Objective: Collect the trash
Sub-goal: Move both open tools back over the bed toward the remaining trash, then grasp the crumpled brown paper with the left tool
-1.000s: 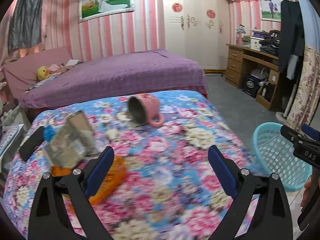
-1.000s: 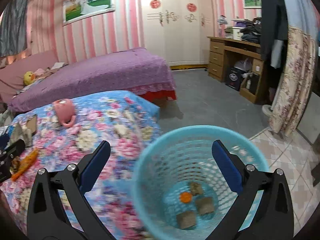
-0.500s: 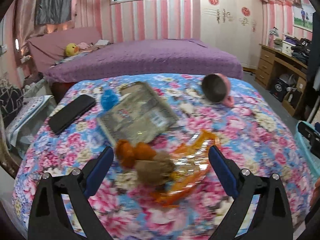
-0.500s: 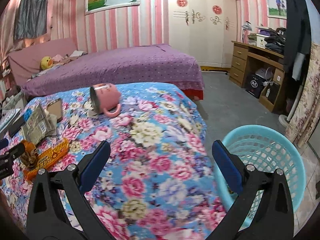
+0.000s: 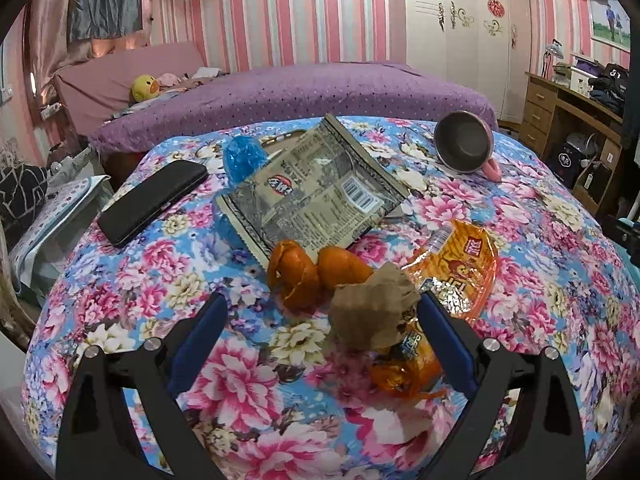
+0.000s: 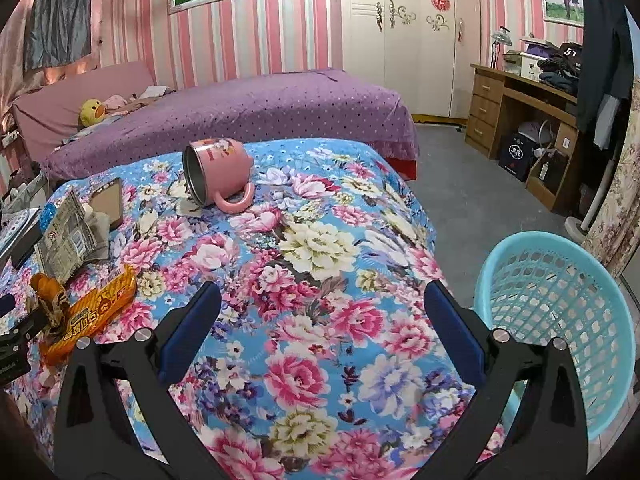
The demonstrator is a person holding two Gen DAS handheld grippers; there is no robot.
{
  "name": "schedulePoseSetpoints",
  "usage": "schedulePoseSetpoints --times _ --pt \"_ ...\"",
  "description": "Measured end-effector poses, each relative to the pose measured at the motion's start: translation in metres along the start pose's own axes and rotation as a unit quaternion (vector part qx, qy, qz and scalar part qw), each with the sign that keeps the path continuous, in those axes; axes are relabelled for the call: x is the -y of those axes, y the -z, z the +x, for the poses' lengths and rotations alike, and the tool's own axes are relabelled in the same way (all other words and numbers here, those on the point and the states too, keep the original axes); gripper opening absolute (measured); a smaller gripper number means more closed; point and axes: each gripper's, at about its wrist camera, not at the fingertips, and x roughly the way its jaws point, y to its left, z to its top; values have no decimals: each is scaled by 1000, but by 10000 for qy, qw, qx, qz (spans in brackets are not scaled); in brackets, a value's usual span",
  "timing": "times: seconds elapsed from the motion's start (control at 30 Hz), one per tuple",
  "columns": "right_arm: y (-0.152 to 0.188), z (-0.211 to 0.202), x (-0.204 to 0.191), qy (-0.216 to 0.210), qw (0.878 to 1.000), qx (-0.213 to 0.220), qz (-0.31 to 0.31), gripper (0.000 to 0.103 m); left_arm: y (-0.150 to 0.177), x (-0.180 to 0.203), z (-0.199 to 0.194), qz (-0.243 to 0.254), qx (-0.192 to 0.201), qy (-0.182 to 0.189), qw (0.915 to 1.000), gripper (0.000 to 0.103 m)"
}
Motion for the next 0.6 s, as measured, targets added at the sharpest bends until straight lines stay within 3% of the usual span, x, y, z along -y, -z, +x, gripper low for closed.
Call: schedulePoseSetpoints --times 0.1,0.2,0.23,0.43,0.6 --pt "0 4 -8 -25 9999 -43 -123 99 -1 3 -2 -11 59 232 9997 85" --pt "1 7 -18 -28 9995 -53 -317 99 -3 7 -2 20 36 556 9984 59" --pt "1 7 -21 -23 9993 -55 -361 99 -3 8 1 22 -46 680 9977 44" --pt "3 4 -31 -58 9989 -16 -474 99 -5 3 -7 -75 -12 892 9960 40" --pt "5 1 -48 -304 9983 -43 -498 99 -11 -15 -25 10 236 608 9979 40"
